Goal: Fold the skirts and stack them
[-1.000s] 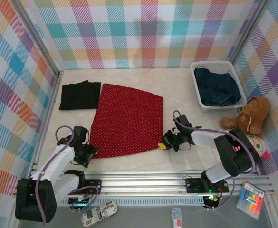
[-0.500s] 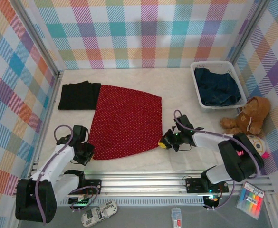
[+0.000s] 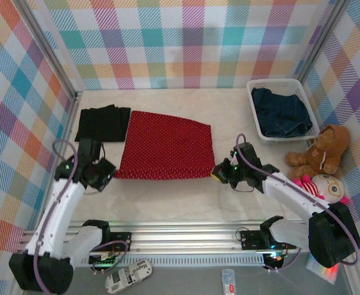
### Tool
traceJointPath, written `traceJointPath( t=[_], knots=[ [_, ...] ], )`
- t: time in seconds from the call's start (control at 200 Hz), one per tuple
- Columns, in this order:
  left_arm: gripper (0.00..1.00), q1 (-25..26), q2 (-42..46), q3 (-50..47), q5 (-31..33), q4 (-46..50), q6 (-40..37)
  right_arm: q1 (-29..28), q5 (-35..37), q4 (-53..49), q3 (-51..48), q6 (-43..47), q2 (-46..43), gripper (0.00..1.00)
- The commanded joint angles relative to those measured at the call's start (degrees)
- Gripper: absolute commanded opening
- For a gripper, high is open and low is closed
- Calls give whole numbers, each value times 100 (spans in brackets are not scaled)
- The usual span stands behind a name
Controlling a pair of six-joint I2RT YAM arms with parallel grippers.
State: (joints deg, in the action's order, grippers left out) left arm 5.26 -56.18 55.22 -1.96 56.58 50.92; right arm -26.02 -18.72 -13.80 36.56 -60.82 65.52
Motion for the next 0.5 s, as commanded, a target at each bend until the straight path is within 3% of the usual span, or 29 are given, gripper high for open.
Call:
traceJointPath(
  t=[0.0, 0.18, 0.495],
  knots=[
    [0, 2, -578, 908, 602, -593, -689, 346, 677, 324, 639, 604, 189, 0],
    [0, 2, -1893, 1952, 784, -1688, -1133, 735, 835, 1149, 1330, 646, 1258, 0],
    [0, -24, -3989, 3839, 1335, -1817, -2008, 1039, 718, 1519, 2782, 830, 3108, 0]
  ],
)
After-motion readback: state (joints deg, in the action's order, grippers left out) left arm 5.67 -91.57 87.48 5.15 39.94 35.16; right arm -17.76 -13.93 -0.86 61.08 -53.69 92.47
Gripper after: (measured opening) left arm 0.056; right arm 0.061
